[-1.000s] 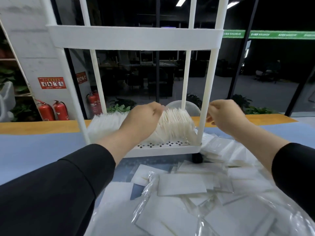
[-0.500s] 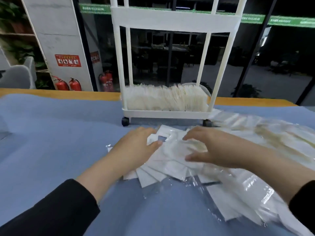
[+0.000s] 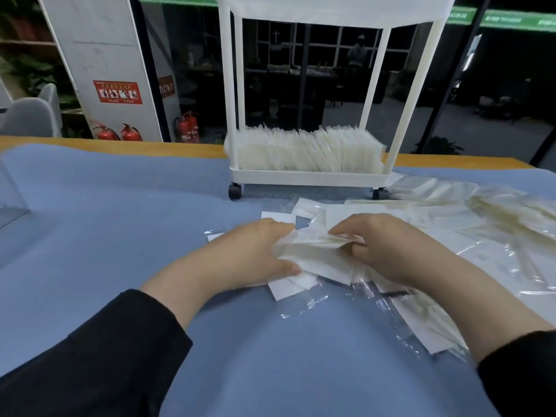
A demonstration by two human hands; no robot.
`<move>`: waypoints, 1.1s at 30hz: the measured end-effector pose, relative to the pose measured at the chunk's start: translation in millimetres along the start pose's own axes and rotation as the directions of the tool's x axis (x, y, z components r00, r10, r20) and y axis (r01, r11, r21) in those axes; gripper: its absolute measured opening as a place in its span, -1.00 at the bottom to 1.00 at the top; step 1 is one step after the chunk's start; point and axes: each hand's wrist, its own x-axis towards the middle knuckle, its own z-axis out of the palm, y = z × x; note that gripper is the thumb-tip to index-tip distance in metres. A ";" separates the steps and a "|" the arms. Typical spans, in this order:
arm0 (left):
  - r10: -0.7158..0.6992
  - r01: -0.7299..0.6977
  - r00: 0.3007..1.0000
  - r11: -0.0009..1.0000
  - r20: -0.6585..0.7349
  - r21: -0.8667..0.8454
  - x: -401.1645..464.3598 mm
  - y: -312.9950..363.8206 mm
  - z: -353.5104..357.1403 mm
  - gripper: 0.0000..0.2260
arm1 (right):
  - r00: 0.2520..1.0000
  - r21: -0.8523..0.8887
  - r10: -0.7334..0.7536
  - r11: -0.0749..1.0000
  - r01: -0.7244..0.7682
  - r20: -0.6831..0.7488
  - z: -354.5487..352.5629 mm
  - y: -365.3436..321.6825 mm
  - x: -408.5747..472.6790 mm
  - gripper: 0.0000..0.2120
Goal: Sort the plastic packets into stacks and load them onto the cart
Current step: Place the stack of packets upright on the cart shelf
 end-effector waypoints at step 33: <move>-0.108 -0.136 0.940 0.751 -0.325 -0.646 5.8 24.1 11.2 -0.72 | 0.988 0.547 -0.087 0.825 0.142 -0.126 21.0 -2.6 5.7 -0.62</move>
